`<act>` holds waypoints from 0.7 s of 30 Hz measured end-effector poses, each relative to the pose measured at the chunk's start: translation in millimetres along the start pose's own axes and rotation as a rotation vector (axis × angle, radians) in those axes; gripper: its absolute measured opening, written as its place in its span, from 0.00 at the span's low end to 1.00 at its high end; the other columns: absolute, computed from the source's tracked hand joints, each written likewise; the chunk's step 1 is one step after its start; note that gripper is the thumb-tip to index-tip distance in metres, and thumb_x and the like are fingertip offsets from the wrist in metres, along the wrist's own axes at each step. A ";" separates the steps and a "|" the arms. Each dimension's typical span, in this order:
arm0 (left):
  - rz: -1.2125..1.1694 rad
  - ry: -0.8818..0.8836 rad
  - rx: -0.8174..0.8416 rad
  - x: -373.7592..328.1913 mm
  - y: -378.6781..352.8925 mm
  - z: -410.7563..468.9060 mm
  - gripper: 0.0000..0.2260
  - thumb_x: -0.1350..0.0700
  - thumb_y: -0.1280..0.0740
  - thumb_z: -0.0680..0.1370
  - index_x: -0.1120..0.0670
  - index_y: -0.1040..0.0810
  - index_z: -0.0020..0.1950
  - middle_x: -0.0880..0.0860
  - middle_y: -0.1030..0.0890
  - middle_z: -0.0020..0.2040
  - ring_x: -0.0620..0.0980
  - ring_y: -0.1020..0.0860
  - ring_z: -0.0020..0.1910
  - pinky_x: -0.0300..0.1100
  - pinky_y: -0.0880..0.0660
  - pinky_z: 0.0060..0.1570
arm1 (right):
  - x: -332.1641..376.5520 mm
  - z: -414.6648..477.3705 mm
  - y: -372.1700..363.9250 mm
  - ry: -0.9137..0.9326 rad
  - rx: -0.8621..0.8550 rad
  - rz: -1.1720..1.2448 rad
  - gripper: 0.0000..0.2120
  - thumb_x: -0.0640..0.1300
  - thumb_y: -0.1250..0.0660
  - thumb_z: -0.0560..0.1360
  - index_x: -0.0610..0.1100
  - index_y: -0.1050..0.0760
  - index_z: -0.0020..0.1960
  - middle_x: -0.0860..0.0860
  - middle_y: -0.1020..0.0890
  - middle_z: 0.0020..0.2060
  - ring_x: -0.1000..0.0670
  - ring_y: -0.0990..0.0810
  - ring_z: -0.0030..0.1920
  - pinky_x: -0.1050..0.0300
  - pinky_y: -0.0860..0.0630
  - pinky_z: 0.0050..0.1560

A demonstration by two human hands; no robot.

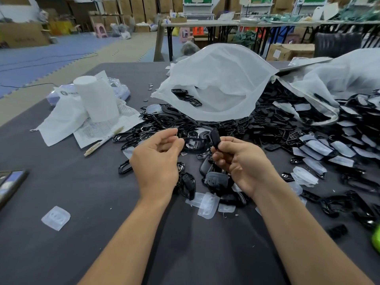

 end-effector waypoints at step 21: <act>-0.394 0.352 0.490 1.1 -7.9 -0.5 0.19 0.74 0.32 0.77 0.50 0.13 0.54 0.52 0.12 0.48 0.46 0.14 0.46 0.37 0.19 0.44 | -6.6 -4.8 -9.5 0.175 -0.058 -0.134 0.06 0.30 0.33 0.80 0.37 0.21 0.46 0.44 0.14 0.37 0.48 0.14 0.36 0.60 0.18 0.34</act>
Point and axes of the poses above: each hand's wrist, its own z-axis towards the middle knuckle, its own y-axis out of the back of the hand, x = y × z, the point moved 1 cm from there along z, towards the middle knuckle
